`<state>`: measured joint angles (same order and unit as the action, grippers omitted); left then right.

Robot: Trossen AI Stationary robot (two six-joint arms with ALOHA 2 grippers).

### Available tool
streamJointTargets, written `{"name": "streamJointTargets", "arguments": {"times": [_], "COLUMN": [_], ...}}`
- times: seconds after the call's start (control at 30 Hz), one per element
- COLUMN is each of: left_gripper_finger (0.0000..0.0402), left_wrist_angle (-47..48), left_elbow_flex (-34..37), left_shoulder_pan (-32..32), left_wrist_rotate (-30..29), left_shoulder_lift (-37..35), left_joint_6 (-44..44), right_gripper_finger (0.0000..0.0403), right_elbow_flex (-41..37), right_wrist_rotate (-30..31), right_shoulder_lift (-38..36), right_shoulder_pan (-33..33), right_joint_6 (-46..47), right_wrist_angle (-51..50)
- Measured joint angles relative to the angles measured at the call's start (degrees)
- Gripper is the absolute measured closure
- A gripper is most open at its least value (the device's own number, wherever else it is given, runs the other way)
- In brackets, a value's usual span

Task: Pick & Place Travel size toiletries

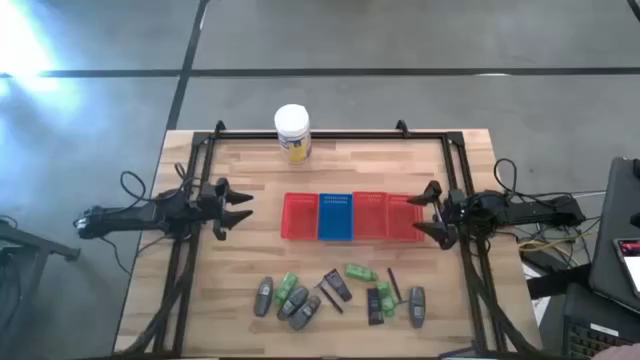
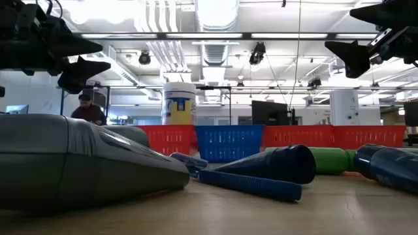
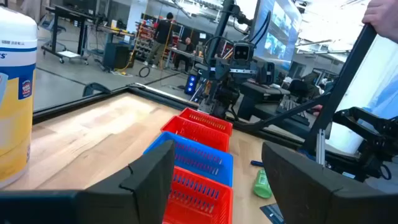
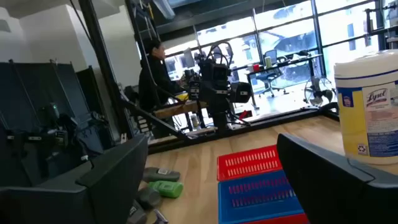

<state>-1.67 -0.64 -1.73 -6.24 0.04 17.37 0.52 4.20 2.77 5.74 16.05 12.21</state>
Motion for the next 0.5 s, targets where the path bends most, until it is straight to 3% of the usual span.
{"name": "streamJointTargets", "arguments": {"times": [0.5], "left_gripper_finger": [0.0154], "left_wrist_angle": [0.0], "left_elbow_flex": [0.0], "left_shoulder_pan": [0.0], "left_wrist_rotate": [0.0], "left_shoulder_lift": [0.0], "left_joint_6": [0.0], "right_gripper_finger": [0.0070], "right_elbow_flex": [0.0], "right_wrist_rotate": [0.0], "right_shoulder_lift": [0.0], "right_shoulder_pan": [0.0], "right_joint_6": [0.0], "right_wrist_angle": [0.0]}}
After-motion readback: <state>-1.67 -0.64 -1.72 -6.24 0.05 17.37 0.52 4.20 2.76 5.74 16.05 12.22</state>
